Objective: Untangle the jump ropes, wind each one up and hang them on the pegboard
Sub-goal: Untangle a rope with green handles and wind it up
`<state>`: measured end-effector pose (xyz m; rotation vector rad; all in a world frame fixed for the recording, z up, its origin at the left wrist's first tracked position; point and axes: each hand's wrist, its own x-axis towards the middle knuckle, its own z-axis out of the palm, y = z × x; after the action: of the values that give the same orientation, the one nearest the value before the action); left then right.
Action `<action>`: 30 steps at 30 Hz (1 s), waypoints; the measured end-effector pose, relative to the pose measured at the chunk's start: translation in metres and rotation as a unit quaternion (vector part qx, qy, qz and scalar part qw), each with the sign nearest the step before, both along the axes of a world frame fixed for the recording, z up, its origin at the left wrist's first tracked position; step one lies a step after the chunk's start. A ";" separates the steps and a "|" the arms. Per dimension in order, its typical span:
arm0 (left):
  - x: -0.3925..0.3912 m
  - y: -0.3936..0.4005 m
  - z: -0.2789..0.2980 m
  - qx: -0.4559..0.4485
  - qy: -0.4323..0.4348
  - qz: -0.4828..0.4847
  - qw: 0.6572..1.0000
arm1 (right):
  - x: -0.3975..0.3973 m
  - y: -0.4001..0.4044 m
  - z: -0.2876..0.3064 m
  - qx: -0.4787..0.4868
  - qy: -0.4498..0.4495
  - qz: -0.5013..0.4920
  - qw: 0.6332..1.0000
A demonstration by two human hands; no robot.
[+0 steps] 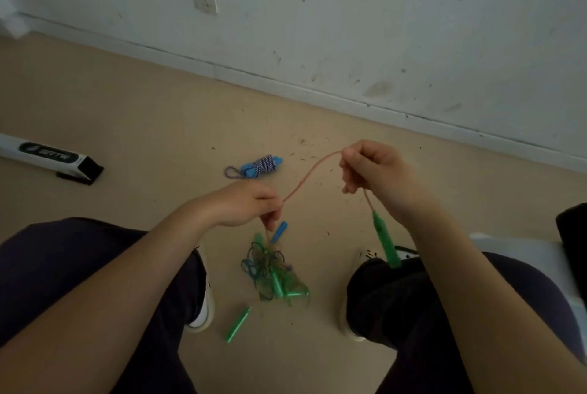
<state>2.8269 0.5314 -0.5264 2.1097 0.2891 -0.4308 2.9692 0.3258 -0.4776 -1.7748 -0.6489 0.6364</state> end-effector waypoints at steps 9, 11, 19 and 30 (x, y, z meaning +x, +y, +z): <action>0.004 -0.014 0.019 -0.178 -0.180 0.170 0.952 | -0.021 0.000 -0.002 -0.088 0.055 0.138 0.985; 0.009 -0.012 0.017 -0.143 -0.210 0.217 0.943 | -0.020 0.000 -0.002 -0.093 0.027 0.132 0.986; 0.006 -0.027 0.019 -0.180 -0.131 0.213 0.951 | -0.027 0.010 -0.001 0.041 0.193 0.089 0.976; 0.003 -0.037 0.021 -0.149 -0.104 0.144 0.973 | -0.025 0.017 -0.006 0.003 0.139 0.014 0.990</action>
<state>2.8298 0.4939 -0.5059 1.7666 0.3769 -0.0738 2.9440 0.3428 -0.4833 -1.6337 -0.4852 0.8810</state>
